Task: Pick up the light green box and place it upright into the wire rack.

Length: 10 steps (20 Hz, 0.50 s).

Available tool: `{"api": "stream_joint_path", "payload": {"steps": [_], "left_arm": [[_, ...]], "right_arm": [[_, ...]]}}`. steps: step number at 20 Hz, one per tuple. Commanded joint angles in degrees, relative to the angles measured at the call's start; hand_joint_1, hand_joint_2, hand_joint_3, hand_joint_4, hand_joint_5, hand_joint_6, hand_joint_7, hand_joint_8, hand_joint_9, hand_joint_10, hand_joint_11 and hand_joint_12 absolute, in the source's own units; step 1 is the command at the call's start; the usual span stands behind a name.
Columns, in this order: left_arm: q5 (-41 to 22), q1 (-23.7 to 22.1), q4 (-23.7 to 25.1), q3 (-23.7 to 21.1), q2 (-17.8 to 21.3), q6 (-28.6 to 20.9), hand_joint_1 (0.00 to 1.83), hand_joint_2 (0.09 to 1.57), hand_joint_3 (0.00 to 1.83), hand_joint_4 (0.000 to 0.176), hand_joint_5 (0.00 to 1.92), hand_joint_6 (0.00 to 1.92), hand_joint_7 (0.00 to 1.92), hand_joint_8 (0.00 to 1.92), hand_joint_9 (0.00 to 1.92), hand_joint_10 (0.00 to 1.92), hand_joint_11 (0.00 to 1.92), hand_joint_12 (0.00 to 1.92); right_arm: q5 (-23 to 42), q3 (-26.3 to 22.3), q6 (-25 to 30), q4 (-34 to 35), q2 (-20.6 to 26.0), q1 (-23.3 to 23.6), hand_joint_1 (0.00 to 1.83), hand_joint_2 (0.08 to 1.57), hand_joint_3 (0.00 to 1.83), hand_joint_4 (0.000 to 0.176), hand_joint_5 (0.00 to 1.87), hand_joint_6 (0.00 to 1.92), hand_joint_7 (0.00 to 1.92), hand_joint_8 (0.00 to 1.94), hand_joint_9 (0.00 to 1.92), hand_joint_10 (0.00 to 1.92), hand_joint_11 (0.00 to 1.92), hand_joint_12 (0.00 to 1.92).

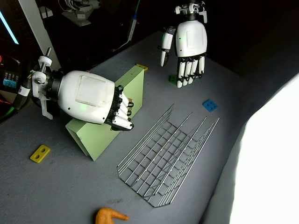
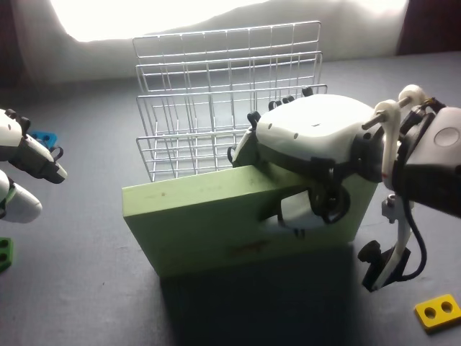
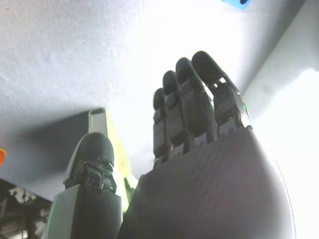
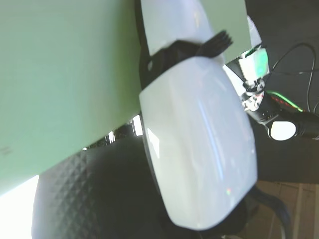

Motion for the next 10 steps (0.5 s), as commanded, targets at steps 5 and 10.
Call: {"api": "stream_joint_path", "payload": {"steps": [5, 10], "left_arm": [[3.35, -0.79, 0.68, -0.29, -0.12, 0.13, 0.25, 1.33, 0.0, 0.0, 0.34, 0.01, 0.41, 0.0, 0.4, 0.0, 0.0, 1.15], [2.67, -0.81, 0.68, -0.39, -0.09, 0.0, 0.27, 1.33, 0.0, 0.0, 0.32, 0.0, 0.38, 0.0, 0.38, 0.0, 0.0, 1.15]], "right_arm": [[1.26, -3.05, 0.64, -1.92, 3.23, 3.68, 1.25, 1.11, 0.0, 0.0, 1.04, 0.73, 0.97, 1.21, 0.79, 1.32, 0.4, 1.81], [0.94, -5.28, -3.53, 3.32, 5.62, 8.34, 1.25, 1.11, 0.0, 0.0, 1.06, 0.7, 0.95, 1.24, 0.75, 1.36, 0.41, 1.89]]}}
